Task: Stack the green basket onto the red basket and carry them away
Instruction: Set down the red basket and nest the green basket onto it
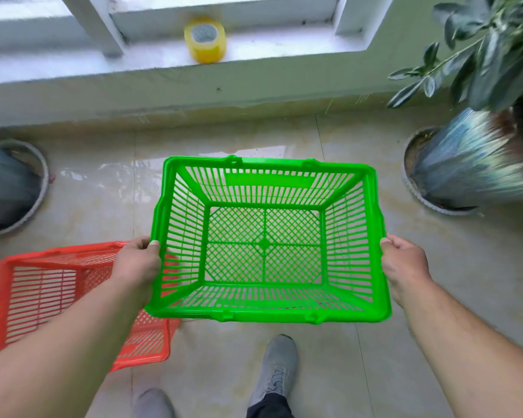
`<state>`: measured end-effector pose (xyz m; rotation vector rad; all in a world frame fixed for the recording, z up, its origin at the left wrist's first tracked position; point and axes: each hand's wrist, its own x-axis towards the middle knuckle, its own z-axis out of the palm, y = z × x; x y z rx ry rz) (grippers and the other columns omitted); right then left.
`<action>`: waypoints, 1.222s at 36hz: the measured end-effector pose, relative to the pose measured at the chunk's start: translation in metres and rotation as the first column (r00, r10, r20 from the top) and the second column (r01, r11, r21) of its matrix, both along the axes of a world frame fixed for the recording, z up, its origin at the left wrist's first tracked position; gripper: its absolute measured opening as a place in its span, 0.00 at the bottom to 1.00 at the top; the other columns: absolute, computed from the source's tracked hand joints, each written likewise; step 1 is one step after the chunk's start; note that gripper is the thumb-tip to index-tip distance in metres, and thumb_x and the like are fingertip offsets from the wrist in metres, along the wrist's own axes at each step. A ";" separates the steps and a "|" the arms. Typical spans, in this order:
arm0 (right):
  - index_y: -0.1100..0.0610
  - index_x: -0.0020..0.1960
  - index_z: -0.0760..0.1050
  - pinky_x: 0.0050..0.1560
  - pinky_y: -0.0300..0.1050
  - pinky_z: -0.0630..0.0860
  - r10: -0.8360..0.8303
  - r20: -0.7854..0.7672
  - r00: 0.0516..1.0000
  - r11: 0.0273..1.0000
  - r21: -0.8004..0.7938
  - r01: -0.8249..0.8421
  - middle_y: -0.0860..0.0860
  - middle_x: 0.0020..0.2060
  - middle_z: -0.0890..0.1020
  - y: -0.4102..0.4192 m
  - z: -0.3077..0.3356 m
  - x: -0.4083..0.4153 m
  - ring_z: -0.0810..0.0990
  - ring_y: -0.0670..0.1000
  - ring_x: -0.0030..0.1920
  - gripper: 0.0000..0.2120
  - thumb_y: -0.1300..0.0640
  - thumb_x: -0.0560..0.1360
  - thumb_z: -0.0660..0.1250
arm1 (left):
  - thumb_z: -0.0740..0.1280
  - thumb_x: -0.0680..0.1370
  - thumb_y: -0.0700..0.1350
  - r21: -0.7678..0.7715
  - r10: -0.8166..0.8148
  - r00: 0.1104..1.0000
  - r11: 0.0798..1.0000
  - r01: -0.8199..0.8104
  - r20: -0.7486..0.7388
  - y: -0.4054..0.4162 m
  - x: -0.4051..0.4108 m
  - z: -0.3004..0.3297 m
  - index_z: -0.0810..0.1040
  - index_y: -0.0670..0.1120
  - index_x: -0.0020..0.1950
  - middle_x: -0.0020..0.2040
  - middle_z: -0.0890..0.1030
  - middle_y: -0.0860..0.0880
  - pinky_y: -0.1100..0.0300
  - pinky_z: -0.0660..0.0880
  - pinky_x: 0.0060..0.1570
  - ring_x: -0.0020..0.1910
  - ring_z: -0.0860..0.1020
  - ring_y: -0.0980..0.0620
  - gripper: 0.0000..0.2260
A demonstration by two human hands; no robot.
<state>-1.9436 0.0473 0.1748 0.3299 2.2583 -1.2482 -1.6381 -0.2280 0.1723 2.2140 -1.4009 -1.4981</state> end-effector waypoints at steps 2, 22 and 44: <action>0.61 0.64 0.78 0.29 0.28 0.76 -0.009 0.006 1.000 1.000 -0.027 0.009 0.56 0.50 0.81 -0.004 0.015 0.007 0.79 0.53 0.48 0.13 0.65 0.83 0.60 | 0.64 0.84 0.42 -0.005 0.004 1.000 1.000 -0.004 -0.006 -0.004 0.015 0.004 0.80 0.46 0.49 0.53 0.85 0.38 0.37 0.80 0.61 0.54 0.85 0.37 0.07; 0.63 0.64 0.77 0.28 0.29 0.75 0.078 -0.069 0.995 0.975 -0.205 -0.090 0.57 0.50 0.81 -0.057 0.111 0.152 0.80 0.37 0.26 0.13 0.66 0.82 0.60 | 0.61 0.84 0.38 -0.113 0.095 0.989 0.988 -0.108 -0.110 -0.030 0.175 0.094 0.79 0.43 0.41 0.40 0.80 0.44 0.58 0.74 0.40 0.36 0.76 0.47 0.13; 0.56 0.59 0.77 0.27 0.26 0.73 0.236 -0.009 0.972 0.943 -0.241 -0.232 0.48 0.40 0.81 -0.141 0.136 0.305 0.78 0.33 0.25 0.11 0.67 0.82 0.61 | 0.62 0.73 0.51 -0.108 0.315 0.948 0.942 -0.319 -0.048 -0.077 0.392 0.087 0.81 0.48 0.38 0.42 0.81 0.39 0.41 0.81 0.49 0.42 0.79 0.44 0.11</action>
